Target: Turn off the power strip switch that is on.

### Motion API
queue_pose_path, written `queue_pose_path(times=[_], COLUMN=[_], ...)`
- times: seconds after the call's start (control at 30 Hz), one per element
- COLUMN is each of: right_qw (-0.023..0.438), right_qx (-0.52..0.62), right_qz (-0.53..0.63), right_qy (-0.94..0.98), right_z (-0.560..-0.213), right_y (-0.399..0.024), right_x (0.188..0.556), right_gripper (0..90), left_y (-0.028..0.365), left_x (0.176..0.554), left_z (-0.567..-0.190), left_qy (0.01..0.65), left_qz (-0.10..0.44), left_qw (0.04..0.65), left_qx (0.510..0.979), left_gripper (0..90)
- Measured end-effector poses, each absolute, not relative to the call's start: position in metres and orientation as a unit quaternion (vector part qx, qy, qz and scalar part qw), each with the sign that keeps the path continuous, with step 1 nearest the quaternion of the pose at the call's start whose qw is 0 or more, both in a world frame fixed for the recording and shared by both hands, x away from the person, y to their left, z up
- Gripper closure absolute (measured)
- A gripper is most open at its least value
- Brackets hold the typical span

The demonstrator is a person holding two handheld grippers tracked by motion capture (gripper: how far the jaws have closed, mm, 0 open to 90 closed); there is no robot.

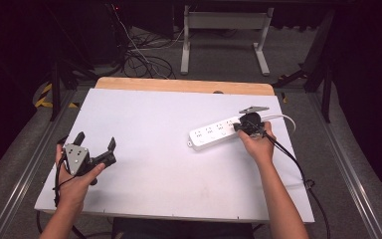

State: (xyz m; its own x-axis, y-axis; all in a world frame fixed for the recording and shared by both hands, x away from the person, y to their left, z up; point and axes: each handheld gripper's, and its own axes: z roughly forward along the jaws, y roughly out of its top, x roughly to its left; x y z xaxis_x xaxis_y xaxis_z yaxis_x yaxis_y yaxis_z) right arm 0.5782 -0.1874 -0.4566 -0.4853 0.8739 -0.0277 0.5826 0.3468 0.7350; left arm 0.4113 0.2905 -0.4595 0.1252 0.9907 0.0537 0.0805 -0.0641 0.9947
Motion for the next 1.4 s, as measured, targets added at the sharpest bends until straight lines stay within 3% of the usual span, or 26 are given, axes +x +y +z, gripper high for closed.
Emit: queue_pose_path(times=[0.7, 1.4], right_qw=[0.242, 0.213], right_qx=[0.460, 0.493], right_qz=[0.315, 0.243], right_qy=[0.794, 0.808], right_z=[-0.456, -0.444], right_y=[-0.177, -0.164], right_x=[0.575, 0.589], right_gripper=[90.0, 90.0], left_y=[0.288, 0.289], left_x=[0.412, 0.411], left_z=[-0.460, -0.460], left_qy=[0.475, 0.477], left_qz=[0.461, 0.455], left_qw=[0.490, 0.492], left_qx=[0.568, 0.569], left_gripper=[3.9, 4.4])
